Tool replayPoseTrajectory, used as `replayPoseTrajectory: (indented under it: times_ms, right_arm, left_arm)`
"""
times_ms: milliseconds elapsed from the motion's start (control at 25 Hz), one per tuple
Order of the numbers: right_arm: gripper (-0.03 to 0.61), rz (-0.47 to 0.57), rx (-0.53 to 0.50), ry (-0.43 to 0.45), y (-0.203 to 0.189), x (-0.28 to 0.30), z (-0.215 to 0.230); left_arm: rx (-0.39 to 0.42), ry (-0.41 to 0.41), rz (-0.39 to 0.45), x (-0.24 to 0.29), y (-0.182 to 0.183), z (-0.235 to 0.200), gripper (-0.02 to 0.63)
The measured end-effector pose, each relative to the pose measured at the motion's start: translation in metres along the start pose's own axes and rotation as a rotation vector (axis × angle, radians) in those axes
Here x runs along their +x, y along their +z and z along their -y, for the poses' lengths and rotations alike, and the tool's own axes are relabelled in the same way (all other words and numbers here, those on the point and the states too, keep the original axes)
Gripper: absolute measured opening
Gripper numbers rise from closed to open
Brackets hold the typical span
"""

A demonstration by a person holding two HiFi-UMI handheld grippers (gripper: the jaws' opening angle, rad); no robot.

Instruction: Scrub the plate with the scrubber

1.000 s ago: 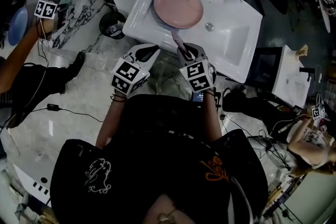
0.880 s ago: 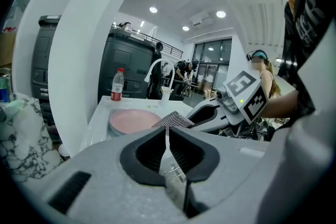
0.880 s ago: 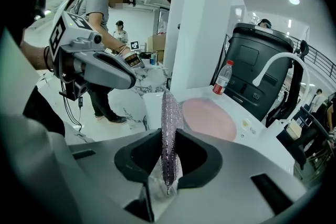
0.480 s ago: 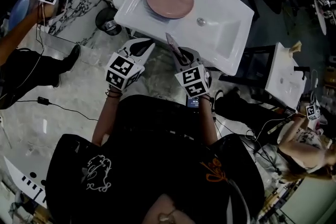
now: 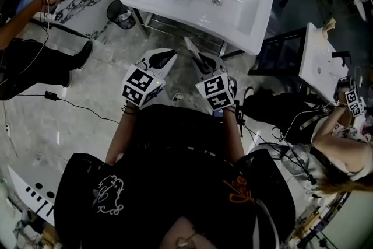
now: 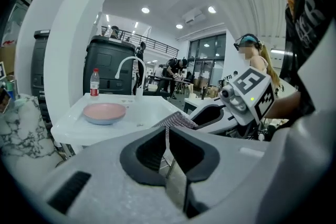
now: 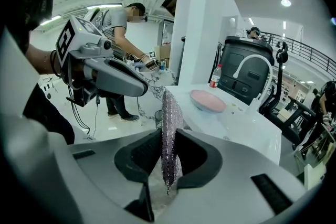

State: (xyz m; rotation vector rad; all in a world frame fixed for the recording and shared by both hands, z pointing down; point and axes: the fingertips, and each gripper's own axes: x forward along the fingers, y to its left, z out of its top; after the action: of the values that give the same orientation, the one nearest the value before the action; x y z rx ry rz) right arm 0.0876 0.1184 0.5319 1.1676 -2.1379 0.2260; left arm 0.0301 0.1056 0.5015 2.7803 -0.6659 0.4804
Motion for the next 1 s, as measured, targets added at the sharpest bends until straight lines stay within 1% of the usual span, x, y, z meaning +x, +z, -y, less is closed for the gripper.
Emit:
replayPoseTrajectory:
  times_ms: [160,440,680,1000]
  right_arm:
    - [0.066,0.015,-0.002,0.012,-0.015,-0.018,-0.025]
    - [0.066,0.060,0.009,0.037,-0.030,-0.043,-0.055]
    - [0.066,0.084,0.034,0.056,-0.034,-0.053,-0.071]
    - [0.066,0.110,0.034,0.043,-0.034,-0.065,-0.076]
  left_arm:
    - [0.005,0.009,-0.008,-0.015,-0.019,0.030,0.020]
    - [0.020,0.020,-0.008,-0.032,-0.036,0.071,0.020]
    - [0.028,0.028,-0.017,-0.044,-0.045,0.087,0.020]
    - [0.053,0.024,-0.010,-0.047,-0.043,0.099,0.019]
